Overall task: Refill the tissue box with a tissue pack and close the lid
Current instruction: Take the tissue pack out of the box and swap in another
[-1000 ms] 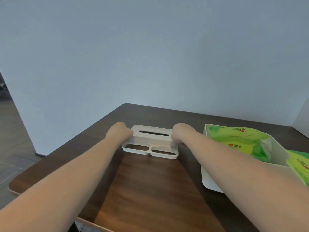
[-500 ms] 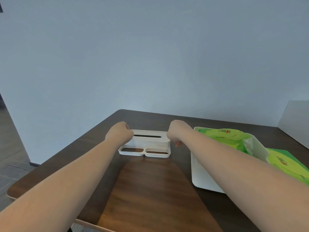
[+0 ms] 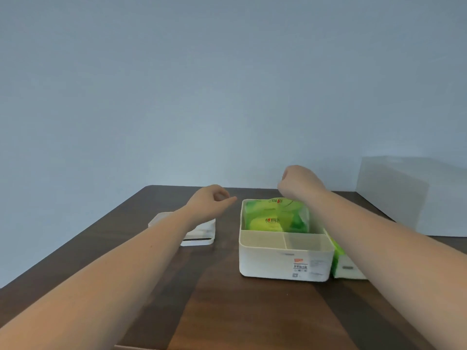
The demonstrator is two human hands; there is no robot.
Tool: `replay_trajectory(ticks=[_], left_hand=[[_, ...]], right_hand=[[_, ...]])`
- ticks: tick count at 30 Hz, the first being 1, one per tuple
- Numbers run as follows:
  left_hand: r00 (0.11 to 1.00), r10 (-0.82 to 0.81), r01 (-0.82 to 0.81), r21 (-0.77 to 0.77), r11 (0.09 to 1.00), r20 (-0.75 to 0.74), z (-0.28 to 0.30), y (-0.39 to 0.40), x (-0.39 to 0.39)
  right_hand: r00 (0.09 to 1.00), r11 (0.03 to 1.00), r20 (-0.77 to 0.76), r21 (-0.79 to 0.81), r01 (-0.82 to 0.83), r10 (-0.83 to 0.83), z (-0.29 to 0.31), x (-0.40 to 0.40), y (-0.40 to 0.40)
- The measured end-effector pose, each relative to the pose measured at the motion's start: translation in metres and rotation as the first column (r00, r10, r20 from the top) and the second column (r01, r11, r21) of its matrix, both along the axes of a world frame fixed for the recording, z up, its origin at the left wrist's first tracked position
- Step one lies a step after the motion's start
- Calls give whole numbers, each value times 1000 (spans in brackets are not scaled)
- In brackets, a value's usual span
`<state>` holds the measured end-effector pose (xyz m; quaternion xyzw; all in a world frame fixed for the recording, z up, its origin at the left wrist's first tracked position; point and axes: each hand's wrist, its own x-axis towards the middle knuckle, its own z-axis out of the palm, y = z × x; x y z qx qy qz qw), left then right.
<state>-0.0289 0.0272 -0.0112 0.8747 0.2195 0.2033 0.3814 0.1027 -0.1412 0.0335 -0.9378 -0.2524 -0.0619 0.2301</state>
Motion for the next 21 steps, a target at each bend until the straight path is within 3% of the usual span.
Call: replay_trajectory(ticks=[7,10,14,17,21], left_hand=[[985,-158,165,112,980,-68,1,-28,21],[978,-171,192,184,964,-120,-3,-29,28],[975,-153,188,232,954,-162,-7,-31,33],[979,-111,155,273,949,-170,-8,-33,37],[997,-31,49,300,953,-66,-7,-34,43]], right_hand=[[963,952,-157,-251,175,-219,-34,32,-59],[957,952,-195,-258,162,-216,-42,37,-70],[942,961,-247,-216,175,-227,-46,41,-78],[930,933,-251,-306,187,-268,-51,44,-83],[929,904,-268,-406,131,-255,-58,43,-88]])
